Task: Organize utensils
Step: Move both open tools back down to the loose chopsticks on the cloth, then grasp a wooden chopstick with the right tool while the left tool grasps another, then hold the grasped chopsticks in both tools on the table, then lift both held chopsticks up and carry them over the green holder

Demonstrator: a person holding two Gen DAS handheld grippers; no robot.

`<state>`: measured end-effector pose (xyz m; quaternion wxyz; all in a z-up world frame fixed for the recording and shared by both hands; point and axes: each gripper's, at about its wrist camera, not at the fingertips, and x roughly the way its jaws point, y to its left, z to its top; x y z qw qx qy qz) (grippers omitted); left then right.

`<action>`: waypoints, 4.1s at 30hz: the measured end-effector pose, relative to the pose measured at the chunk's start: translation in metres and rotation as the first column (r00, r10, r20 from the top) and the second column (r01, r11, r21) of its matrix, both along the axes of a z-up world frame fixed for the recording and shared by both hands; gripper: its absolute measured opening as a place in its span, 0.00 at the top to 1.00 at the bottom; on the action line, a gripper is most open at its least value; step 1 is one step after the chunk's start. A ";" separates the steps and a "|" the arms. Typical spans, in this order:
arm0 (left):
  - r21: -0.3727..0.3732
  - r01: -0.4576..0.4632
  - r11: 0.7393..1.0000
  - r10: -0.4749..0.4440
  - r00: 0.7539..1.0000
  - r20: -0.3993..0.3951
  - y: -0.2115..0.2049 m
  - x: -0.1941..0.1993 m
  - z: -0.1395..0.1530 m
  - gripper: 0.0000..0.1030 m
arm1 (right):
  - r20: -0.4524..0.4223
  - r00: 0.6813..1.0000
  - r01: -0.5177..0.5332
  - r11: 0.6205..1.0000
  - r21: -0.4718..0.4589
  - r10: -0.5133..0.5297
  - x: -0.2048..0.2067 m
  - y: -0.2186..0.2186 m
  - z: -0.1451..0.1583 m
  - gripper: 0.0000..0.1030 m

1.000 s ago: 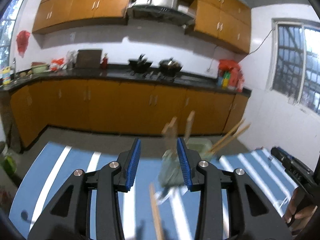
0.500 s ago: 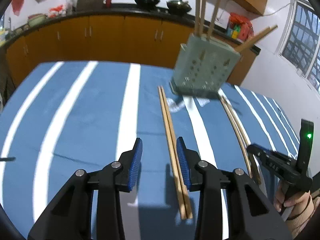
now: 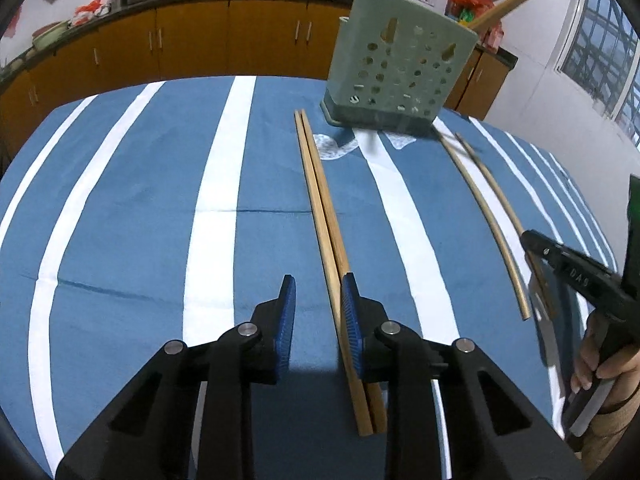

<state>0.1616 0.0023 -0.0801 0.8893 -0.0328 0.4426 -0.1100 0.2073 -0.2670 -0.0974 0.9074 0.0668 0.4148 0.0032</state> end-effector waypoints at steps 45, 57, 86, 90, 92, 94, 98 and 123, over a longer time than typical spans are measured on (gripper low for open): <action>0.059 -0.133 0.989 0.131 0.990 0.044 0.044 0.017 -0.001 0.91 | -0.005 1.000 0.012 0.998 -0.058 -0.013 0.001 -0.005 0.000 0.91; 0.046 -0.135 0.990 0.133 0.990 0.041 0.044 0.019 -0.002 0.91 | -0.006 1.000 0.012 0.998 -0.059 -0.013 0.001 -0.004 -0.001 0.91; 0.046 -0.136 0.990 0.134 0.990 0.041 0.044 0.018 -0.001 0.91 | -0.006 1.000 0.012 0.998 -0.059 -0.013 0.001 -0.004 -0.001 0.91; 0.046 -0.136 0.990 0.134 0.990 0.041 0.044 0.018 -0.001 0.91 | -0.006 1.000 0.012 0.998 -0.059 -0.013 0.001 -0.004 -0.001 0.91; 0.046 -0.135 0.990 0.134 0.990 0.041 0.044 0.018 -0.001 0.91 | -0.006 1.000 0.012 0.998 -0.058 -0.013 0.001 -0.004 -0.001 0.91; 0.046 -0.135 0.990 0.134 0.990 0.041 0.044 0.018 -0.001 0.91 | -0.006 1.000 0.012 0.998 -0.058 -0.013 0.001 -0.004 -0.001 0.91; 0.046 -0.135 0.990 0.134 0.990 0.041 0.044 0.018 -0.001 0.91 | -0.006 1.000 0.012 0.998 -0.058 -0.013 0.001 -0.004 -0.001 0.91; 0.055 -0.130 0.990 0.122 0.983 0.134 0.044 -0.002 0.038 0.93 | 0.152 0.988 0.041 0.999 -0.017 -0.038 -0.027 -0.015 0.053 0.92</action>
